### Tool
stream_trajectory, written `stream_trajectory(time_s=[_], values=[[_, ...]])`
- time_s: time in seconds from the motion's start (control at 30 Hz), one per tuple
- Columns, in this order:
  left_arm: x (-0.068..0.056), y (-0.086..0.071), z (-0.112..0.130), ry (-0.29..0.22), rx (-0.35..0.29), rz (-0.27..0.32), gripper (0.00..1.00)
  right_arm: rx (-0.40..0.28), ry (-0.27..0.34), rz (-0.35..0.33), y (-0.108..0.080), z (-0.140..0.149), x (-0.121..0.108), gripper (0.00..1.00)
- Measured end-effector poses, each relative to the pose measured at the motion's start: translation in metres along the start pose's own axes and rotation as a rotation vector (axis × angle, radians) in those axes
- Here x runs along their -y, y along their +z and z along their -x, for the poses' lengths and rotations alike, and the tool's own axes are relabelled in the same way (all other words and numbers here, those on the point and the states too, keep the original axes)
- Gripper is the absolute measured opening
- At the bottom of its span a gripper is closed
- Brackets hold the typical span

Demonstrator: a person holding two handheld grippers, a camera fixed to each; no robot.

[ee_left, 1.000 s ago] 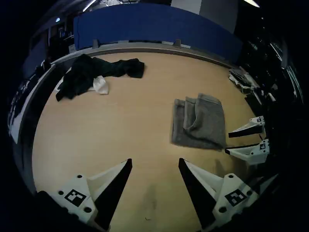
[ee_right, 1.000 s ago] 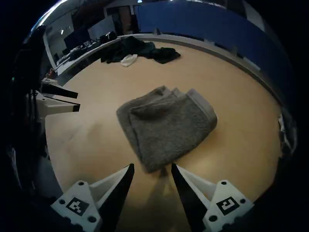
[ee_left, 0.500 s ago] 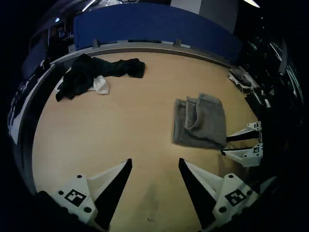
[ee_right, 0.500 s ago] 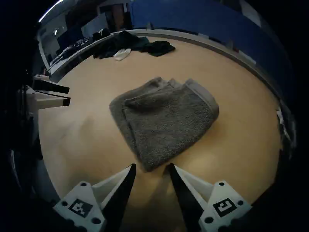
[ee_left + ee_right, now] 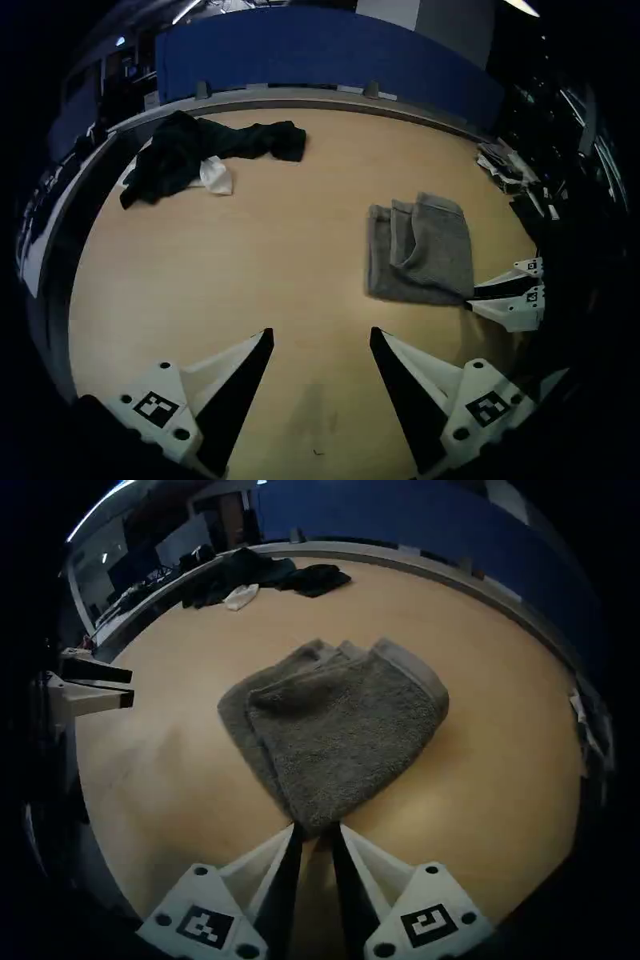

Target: Fold towel

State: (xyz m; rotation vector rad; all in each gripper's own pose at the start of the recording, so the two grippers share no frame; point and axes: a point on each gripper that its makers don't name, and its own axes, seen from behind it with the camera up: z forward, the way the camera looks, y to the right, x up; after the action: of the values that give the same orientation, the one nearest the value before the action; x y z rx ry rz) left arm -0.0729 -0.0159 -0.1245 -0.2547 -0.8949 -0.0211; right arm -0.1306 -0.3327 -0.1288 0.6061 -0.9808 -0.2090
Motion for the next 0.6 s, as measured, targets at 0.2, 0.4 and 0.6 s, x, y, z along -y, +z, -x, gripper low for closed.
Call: stream_trajectory(time_s=[0.2,0.4,0.6], values=[[0.0042,-0.001,-0.0001,-0.004,-0.002,-0.005,0.89,-0.002,0.016,-0.014,0.0,-0.0002,0.0012,0.06],[0.0062,-0.0021,-0.0006,-0.003,-0.003,-0.007,0.89,-0.007,0.002,-0.016,-0.0013,-0.0012,0.0033,0.05],[0.0096,-0.0049,-0.0012,-0.001,-0.005,-0.01,0.89,-0.022,-0.004,-0.013,-0.0037,-0.0047,0.0027,0.05]])
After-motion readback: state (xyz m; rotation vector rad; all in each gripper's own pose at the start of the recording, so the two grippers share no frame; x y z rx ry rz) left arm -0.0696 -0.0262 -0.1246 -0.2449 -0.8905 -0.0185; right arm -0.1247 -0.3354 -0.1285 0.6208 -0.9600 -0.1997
